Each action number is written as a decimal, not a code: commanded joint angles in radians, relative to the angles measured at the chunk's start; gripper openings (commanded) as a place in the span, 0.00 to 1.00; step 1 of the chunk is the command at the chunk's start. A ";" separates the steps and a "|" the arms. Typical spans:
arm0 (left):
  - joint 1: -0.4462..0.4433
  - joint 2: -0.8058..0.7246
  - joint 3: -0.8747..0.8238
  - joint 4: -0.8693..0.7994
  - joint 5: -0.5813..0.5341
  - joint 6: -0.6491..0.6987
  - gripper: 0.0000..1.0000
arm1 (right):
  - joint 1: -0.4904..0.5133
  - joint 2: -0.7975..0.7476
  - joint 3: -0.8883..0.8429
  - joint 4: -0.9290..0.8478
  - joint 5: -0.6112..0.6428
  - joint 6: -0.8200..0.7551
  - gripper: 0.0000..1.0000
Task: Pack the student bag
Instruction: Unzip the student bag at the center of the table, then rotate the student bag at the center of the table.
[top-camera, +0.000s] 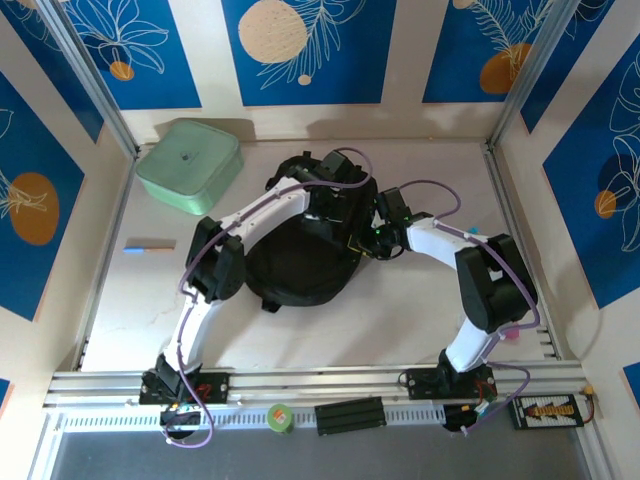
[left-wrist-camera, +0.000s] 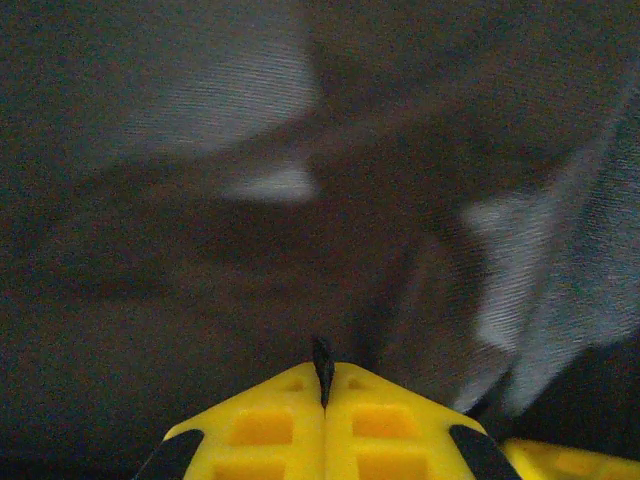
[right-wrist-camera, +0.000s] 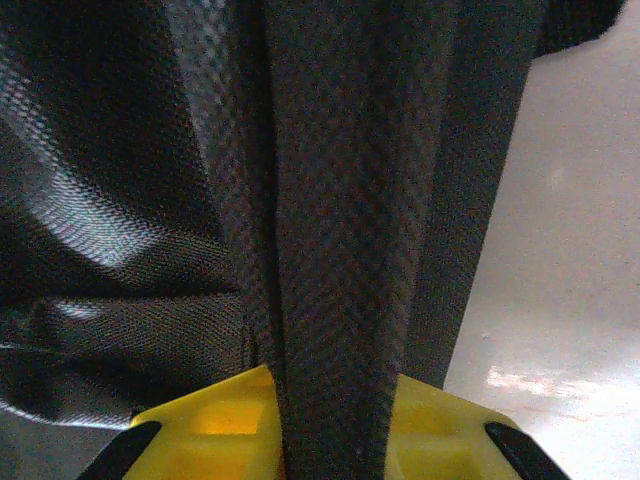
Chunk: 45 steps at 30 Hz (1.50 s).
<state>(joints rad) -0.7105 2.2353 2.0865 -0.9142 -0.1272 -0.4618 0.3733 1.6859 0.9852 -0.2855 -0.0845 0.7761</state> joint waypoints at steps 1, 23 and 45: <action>0.061 -0.095 -0.018 -0.039 -0.106 0.040 0.00 | -0.018 -0.020 -0.011 -0.115 0.125 0.012 0.19; 0.222 -0.271 -0.313 0.031 0.015 0.062 0.00 | -0.160 0.058 0.193 -0.108 0.126 -0.442 0.07; 0.747 -0.641 -0.924 0.343 0.072 -0.088 0.85 | 0.238 -0.064 0.158 -0.185 0.066 -0.025 0.67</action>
<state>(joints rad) -0.0025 1.5906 1.1992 -0.6048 -0.0177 -0.5598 0.5976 1.5810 1.1740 -0.4568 -0.0093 0.6502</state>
